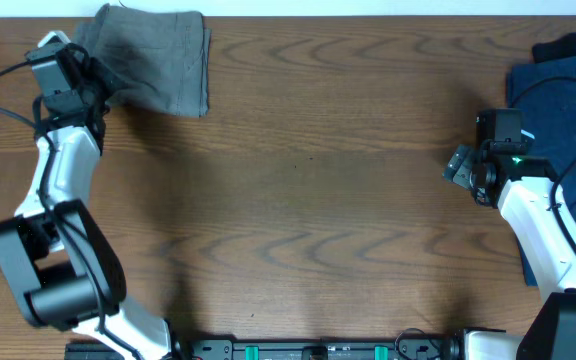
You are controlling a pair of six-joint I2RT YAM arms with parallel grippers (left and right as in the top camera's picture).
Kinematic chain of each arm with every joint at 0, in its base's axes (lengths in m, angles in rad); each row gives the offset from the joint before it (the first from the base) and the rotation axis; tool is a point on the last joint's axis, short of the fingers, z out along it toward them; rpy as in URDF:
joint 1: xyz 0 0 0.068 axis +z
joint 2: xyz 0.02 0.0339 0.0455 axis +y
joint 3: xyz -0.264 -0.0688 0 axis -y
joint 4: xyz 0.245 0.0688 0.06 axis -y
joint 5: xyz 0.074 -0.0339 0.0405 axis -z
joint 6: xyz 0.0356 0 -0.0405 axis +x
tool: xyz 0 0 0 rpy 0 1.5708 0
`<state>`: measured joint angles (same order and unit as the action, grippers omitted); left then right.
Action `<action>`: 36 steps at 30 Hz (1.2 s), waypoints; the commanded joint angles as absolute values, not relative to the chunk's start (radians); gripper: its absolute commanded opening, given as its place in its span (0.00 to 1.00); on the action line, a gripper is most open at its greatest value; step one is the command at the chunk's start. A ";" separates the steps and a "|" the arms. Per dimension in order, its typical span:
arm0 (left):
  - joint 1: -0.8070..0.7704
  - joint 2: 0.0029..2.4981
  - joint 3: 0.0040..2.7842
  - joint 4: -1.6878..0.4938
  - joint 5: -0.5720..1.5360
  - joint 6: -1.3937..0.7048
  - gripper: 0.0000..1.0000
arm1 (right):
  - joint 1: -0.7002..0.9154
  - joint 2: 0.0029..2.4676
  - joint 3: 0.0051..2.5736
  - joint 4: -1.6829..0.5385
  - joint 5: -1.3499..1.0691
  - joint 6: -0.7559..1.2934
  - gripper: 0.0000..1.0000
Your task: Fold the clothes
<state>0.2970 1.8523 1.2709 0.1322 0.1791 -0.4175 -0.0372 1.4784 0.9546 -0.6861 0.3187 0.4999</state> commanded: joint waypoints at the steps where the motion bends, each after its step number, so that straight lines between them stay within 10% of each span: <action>1: 0.294 1.938 1.278 0.195 0.163 -0.397 0.15 | -0.038 1.472 0.968 -0.685 0.336 0.493 0.99; 36: 0.308 1.842 1.278 0.074 0.224 -0.289 0.19 | -0.038 1.472 0.968 -0.685 0.336 0.493 0.99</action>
<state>0.3363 1.8374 1.2720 0.1013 0.1879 -0.3088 -0.0372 1.4784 0.9546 -0.6861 0.3183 0.4999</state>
